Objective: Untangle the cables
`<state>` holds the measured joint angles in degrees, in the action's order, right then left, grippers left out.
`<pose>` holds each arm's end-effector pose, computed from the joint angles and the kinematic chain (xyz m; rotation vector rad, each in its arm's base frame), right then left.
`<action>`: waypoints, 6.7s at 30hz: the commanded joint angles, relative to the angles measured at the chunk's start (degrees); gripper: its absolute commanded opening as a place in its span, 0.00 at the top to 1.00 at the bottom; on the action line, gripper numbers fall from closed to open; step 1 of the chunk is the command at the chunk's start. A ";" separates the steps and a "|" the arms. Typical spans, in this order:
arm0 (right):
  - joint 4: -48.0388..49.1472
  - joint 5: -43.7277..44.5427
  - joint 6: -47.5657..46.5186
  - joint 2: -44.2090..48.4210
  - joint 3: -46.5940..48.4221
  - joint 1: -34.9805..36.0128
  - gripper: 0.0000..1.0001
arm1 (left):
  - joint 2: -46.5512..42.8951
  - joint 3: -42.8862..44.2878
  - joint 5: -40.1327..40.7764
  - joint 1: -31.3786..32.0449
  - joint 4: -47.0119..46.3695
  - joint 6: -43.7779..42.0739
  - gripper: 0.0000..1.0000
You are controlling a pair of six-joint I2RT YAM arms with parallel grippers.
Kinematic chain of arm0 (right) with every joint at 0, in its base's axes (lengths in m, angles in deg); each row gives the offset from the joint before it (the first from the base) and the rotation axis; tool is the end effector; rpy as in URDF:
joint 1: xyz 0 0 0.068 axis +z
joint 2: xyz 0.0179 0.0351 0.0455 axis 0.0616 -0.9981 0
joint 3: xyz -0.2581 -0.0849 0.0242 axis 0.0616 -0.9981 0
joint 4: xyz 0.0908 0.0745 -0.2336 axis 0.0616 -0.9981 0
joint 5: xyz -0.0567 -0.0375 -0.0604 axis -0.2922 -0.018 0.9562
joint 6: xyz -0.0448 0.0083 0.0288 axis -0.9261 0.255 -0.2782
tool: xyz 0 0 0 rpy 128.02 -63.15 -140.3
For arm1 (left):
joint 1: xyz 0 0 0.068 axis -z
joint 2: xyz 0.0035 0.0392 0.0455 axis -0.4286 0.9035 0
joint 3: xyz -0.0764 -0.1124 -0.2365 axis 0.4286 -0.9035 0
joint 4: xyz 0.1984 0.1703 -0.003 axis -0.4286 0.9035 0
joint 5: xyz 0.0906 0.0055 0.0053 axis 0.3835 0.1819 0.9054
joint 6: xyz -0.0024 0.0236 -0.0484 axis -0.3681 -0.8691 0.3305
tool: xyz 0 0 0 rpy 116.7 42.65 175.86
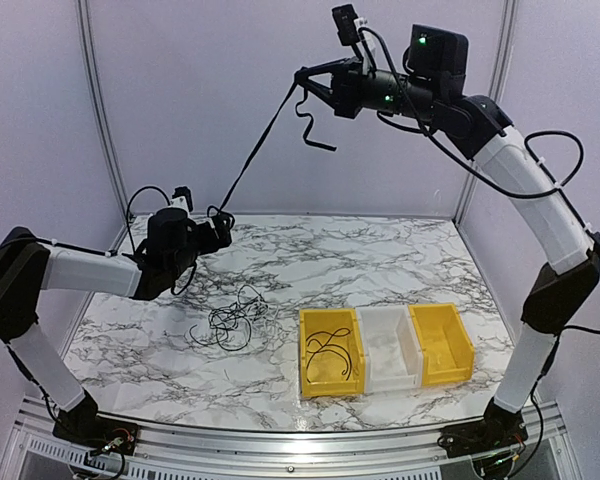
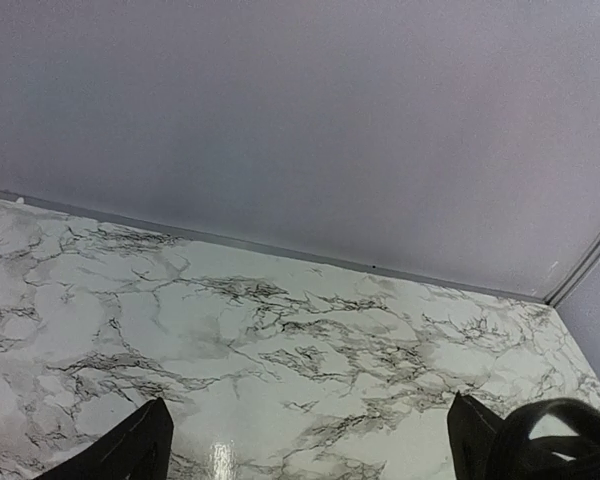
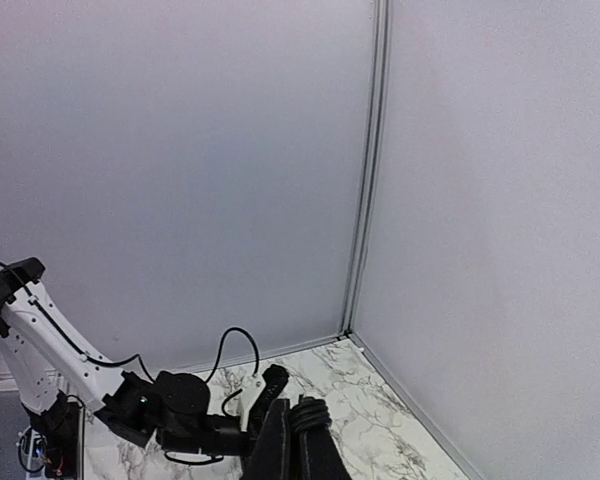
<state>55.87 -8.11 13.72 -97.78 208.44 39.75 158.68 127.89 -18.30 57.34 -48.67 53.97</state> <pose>0.2589 0.2653 0.5488 -0.9514 1.2686 0.9063 0.3162 -0.1824 0.2313 -0.1852 1.6997 -0.4558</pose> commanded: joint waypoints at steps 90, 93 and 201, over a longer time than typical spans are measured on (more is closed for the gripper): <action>-12.45 -11.58 -19.79 27.38 -38.29 -3.84 1.00 | -25.44 0.47 -16.41 -5.07 23.63 -3.52 0.01; -11.38 -11.88 -20.52 28.74 -43.06 -3.83 1.00 | -25.93 -0.25 -16.63 -5.31 23.88 -3.81 0.01; 2.00 5.78 -15.91 15.50 -72.92 1.62 0.65 | -41.12 -18.89 -15.90 -6.98 27.45 3.84 0.06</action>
<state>60.18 -4.28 -2.26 -84.40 130.32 40.98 117.42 109.05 -33.32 50.55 -18.44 57.45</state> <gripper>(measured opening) 0.307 0.938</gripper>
